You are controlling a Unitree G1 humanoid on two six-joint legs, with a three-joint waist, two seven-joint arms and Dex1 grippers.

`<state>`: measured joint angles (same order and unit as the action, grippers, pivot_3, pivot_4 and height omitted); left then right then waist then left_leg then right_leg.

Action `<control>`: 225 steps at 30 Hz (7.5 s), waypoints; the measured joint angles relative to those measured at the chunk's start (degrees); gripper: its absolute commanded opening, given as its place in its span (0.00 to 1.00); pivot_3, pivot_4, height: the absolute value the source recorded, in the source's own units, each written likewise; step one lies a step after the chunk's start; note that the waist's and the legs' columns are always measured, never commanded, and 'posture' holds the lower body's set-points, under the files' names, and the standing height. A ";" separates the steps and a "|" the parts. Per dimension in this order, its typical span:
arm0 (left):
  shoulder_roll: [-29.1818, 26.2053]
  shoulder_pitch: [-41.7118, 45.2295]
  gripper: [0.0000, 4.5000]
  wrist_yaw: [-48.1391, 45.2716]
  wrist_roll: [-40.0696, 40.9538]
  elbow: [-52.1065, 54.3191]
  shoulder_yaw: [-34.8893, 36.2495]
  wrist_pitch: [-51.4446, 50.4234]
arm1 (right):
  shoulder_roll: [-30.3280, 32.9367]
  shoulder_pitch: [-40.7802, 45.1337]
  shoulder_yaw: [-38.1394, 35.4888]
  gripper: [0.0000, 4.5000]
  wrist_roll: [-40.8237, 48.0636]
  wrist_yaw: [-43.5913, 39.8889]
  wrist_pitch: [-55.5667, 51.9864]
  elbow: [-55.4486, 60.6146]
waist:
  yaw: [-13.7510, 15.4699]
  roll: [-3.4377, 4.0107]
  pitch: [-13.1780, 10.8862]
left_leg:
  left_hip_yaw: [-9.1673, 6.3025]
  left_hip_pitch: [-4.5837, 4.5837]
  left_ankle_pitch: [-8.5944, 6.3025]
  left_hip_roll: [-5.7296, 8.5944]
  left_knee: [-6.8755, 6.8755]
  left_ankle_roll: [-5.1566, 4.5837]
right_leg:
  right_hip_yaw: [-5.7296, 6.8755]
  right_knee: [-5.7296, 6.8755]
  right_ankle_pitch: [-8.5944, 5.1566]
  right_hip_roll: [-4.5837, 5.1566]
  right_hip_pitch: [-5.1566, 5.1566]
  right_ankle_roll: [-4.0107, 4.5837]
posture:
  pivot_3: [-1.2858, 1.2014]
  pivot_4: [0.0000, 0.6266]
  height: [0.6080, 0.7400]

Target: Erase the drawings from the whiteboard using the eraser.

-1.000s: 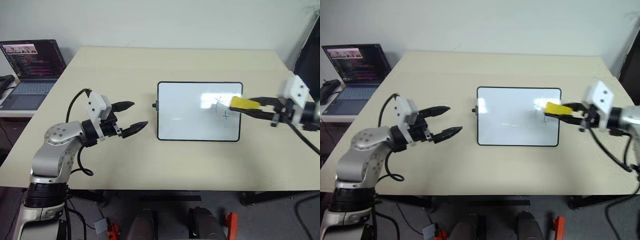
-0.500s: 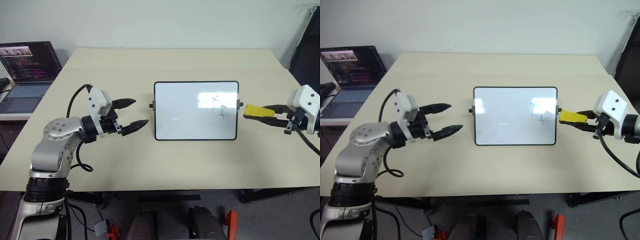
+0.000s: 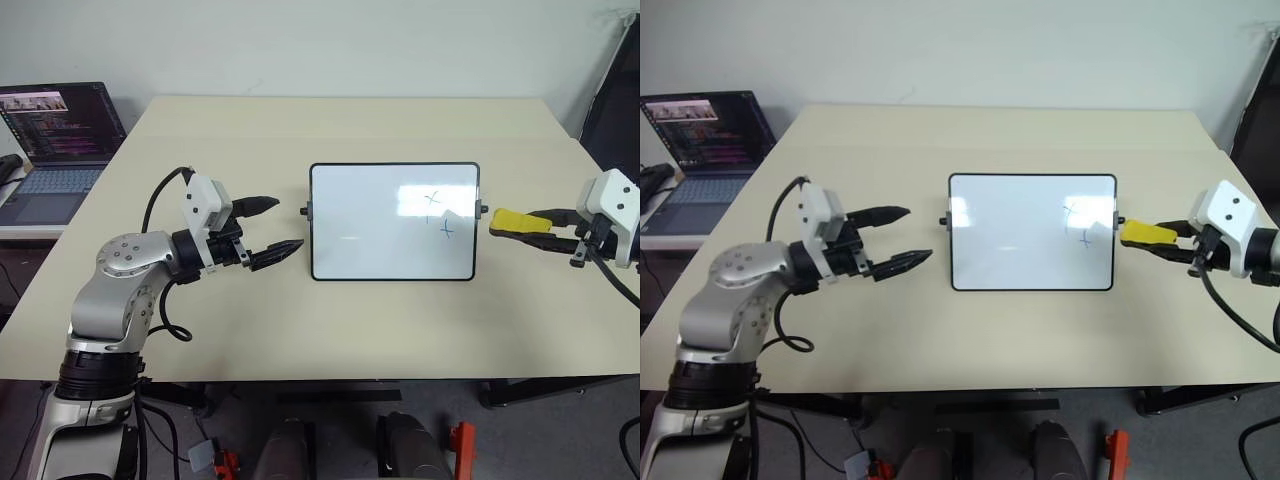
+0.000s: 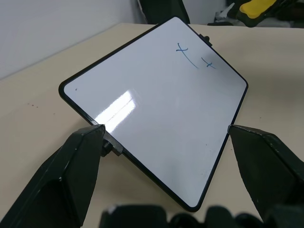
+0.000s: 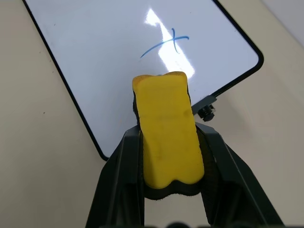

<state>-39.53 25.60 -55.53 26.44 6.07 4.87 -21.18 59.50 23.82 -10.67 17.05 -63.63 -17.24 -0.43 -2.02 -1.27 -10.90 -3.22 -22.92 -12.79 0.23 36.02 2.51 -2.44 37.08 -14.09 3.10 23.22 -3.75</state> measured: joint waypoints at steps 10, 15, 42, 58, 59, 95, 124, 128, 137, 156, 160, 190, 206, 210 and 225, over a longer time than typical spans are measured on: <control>1.60 0.17 1.00 0.41 -0.16 -0.29 -0.46 0.20 | -26.83 4.49 -0.92 0.24 -2.33 23.71 11.19 -4.64 | 0.28 -0.01 0.00 | -0.05 -0.04 0.01 0.06 0.03 0.01 | 0.00 0.06 0.08 0.03 0.00 -0.06 | 0.52 0.24 1.00; 1.62 0.11 1.00 0.45 -0.17 -0.33 -0.46 0.19 | -31.23 3.89 -0.94 0.24 -6.83 32.47 17.60 -8.92 | 0.30 -0.01 0.00 | -0.05 -0.03 0.01 0.07 0.03 0.01 | 0.00 0.07 0.10 0.04 0.00 -0.05 | 0.52 0.24 1.00; 2.40 -0.26 1.00 1.12 -0.14 -0.32 -0.55 0.07 | -37.09 8.96 5.66 0.24 -13.80 41.79 22.53 -20.69 | -0.15 -0.01 0.01 | -0.05 0.03 0.01 0.06 0.05 0.01 | -0.02 0.17 0.12 0.02 -0.01 -0.03 | 0.52 0.24 1.00; 2.28 -0.75 1.00 1.47 -0.13 0.19 -0.53 -0.80 | -39.30 7.17 10.79 0.24 -13.55 36.14 25.48 -24.03 | -1.37 -0.24 0.17 | 0.01 0.60 0.09 0.01 0.13 -0.07 | -0.16 0.69 0.14 -0.06 -0.28 0.04 | 0.52 0.24 1.00; 2.26 -0.78 1.00 1.51 -0.13 0.20 -0.53 -0.83 | -39.58 6.42 11.27 0.24 -13.51 35.45 25.41 -23.65 | -1.38 -0.24 0.17 | 0.01 0.77 0.09 0.00 0.13 -0.07 | -0.16 0.69 0.12 -0.07 -0.43 0.04 | 0.52 0.24 1.00; 2.90 1.54 1.00 0.89 -0.83 -2.10 -1.22 -0.12 | -38.46 1.86 12.41 0.24 -13.74 36.50 17.33 -12.55 | -1.22 -0.24 0.16 | -0.14 1.02 0.08 -0.03 -0.07 -0.08 | 0.02 0.15 -0.07 -0.05 -0.93 -0.14 | 0.52 0.24 1.00; 3.39 1.62 1.00 0.89 -1.10 -2.51 -1.85 0.31 | -31.25 1.30 7.70 0.24 -15.93 40.86 14.21 -12.34 | -0.88 -0.25 0.16 | -0.07 0.96 0.07 0.00 -0.03 -0.07 | -0.03 -0.06 0.02 -0.02 -0.97 -0.29 | 0.52 0.24 1.00; 3.41 2.04 1.00 0.87 -1.13 -2.67 -1.98 0.34 | -33.28 1.70 8.92 0.24 -15.99 40.92 14.01 -11.72 | -1.40 -0.25 0.16 | -0.05 0.98 0.07 -0.02 -0.05 -0.07 | -0.05 -0.05 0.02 -0.04 -0.95 -0.28 | 0.52 0.24 1.00; 3.42 2.09 1.00 0.90 -1.32 -3.55 -2.17 0.37 | -34.47 4.15 14.80 0.24 -15.54 32.85 11.96 -10.36 | -1.27 -0.25 0.15 | -0.08 0.95 0.07 -0.02 -0.09 -0.07 | -0.01 -0.09 0.01 -0.03 -0.94 -0.29 | 0.52 0.24 1.00; 3.45 1.35 1.00 1.08 -1.38 -3.47 -2.18 0.36 | -28.22 4.02 12.95 0.24 -16.34 30.30 13.11 -12.24 | -0.59 -0.26 0.15 | -0.06 0.95 0.07 0.00 -0.03 -0.07 | -0.02 -0.10 -0.10 0.00 -0.96 -0.07 | 0.52 0.24 1.00; 3.48 1.79 1.00 0.97 -1.40 -3.48 -2.20 0.38 | -27.86 5.13 12.69 0.24 -16.91 31.17 14.36 -13.77 | -0.57 -0.26 0.15 | -0.06 0.94 0.07 0.01 -0.02 -0.07 | -0.03 -0.12 -0.08 0.00 -0.97 -0.10 | 0.52 0.24 1.00; 3.46 2.26 1.00 0.74 -1.84 -4.02 -2.22 0.47 | -28.07 0.34 15.46 0.24 -13.67 21.31 12.27 -9.28 | -0.89 -0.28 0.13 | -0.07 0.93 0.06 -0.01 -0.08 -0.07 | -0.01 -0.15 0.01 -0.01 -0.94 -0.29 | 0.52 0.24 1.00; 3.65 2.25 1.00 0.90 -2.12 -4.07 -2.22 0.47 | -26.67 6.02 14.08 0.24 -18.21 30.01 16.93 -15.73 | -0.71 -0.30 0.12 | -0.06 0.93 0.06 0.01 -0.03 -0.07 | -0.03 -0.15 -0.10 0.00 -0.97 -0.08 | 0.52 0.24 1.00; 3.65 2.25 1.00 0.86 -2.43 -4.42 -2.22 0.60 | -26.92 5.71 12.98 0.24 -15.21 28.16 15.90 -14.45 | -0.71 -0.31 0.10 | -0.06 0.92 0.06 0.01 -0.04 -0.07 | -0.03 -0.14 -0.09 0.00 -0.96 -0.09 | 0.52 0.24 1.00; -0.61 1.48 1.00 -0.12 -2.63 -6.71 1.17 1.81 | -6.62 -5.75 -5.91 0.24 2.51 11.28 0.22 -1.29 | 0.46 -0.33 -0.18 | -0.05 -0.14 -0.06 0.06 -0.09 -0.09 | 0.04 -0.20 0.15 0.06 0.04 -0.09 | 0.52 0.24 1.00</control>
<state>-40.14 27.08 -55.65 23.80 -0.65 6.04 -19.37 52.88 18.07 -16.58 19.56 -52.35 -17.02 -1.72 -1.57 -1.60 -11.08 -3.27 -23.06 -12.84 0.29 35.93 2.42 -2.40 36.88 -13.94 3.16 23.26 -3.85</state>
